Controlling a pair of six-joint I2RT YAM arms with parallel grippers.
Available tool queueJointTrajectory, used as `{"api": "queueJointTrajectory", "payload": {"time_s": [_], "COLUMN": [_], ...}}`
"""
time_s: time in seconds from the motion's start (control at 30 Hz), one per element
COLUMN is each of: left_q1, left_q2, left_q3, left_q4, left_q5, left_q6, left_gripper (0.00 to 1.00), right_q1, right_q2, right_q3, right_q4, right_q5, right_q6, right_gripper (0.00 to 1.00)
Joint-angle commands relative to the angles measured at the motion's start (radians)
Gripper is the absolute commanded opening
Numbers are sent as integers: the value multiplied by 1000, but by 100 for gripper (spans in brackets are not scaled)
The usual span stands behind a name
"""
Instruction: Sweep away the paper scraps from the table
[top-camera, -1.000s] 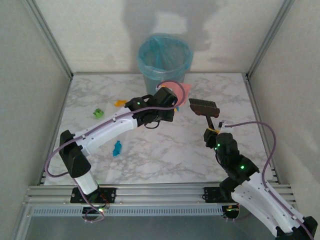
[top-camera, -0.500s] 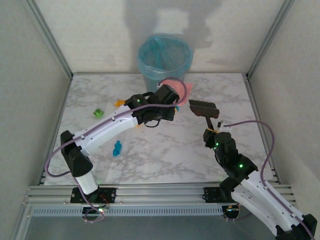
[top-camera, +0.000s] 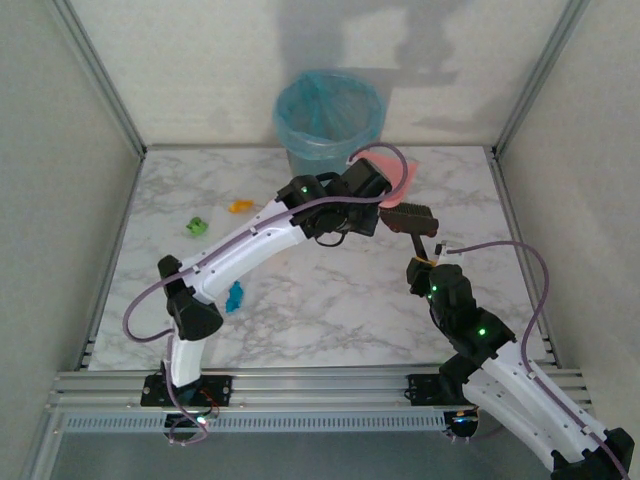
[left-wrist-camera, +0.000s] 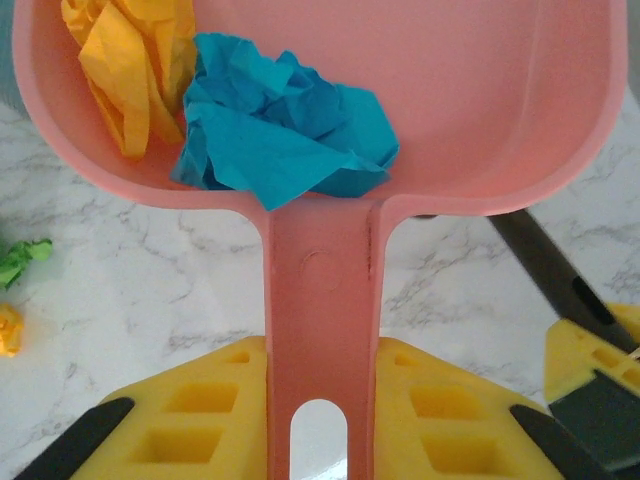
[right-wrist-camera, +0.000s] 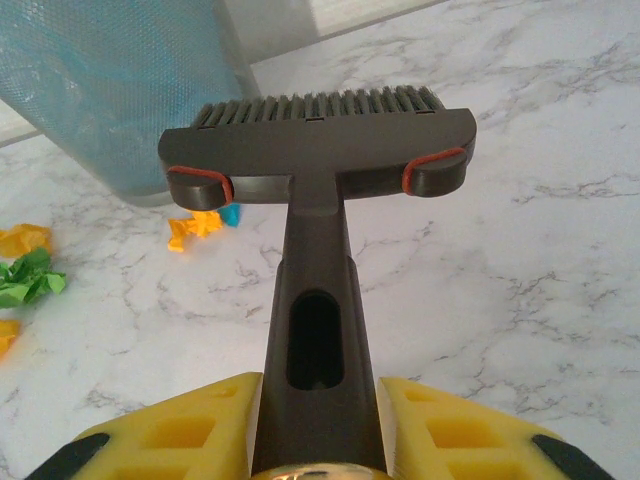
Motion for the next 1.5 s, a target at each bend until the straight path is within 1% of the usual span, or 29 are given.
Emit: {"api": "queueJointTrajectory", "payload": {"time_s": [0.0, 0.13, 0.43, 0.6, 0.77, 0.9, 1.03, 1.1, 1.2, 1.33, 1.47], "left_q1": [16, 51, 182, 254, 347, 422, 466, 483, 496, 507, 526], "left_q2": [32, 74, 64, 62, 74, 100, 148, 173, 196, 200, 179], "left_q3": [109, 207, 222, 223, 223, 219, 217, 216, 216, 208, 103], "left_q4": [-63, -73, 16, 86, 195, 303, 433, 506, 603, 720, 871], "left_q5": [1, 53, 170, 272, 450, 595, 745, 800, 834, 830, 837], "left_q6": [29, 35, 28, 20, -38, -133, -260, -340, -456, -574, -703], "left_gripper": [0, 0, 0, 0, 0, 0, 0, 0, 0, 0, 0], "right_q1": [7, 5, 7, 7, 6, 7, 6, 6, 6, 6, 7], "right_q2": [3, 15, 38, 47, 63, 68, 72, 74, 80, 84, 86], "right_q3": [-9, -9, -10, -10, -9, -9, -8, -8, -7, -5, -5], "right_q4": [61, 64, 74, 80, 85, 87, 84, 87, 86, 87, 86], "right_q5": [15, 14, 10, 9, 10, 10, 13, 16, 20, 21, 21], "right_q6": [6, 5, 2, -1, -3, -4, -9, -11, -14, -17, -18], "right_gripper": [0, 0, 0, 0, 0, 0, 0, 0, 0, 0, 0]}}
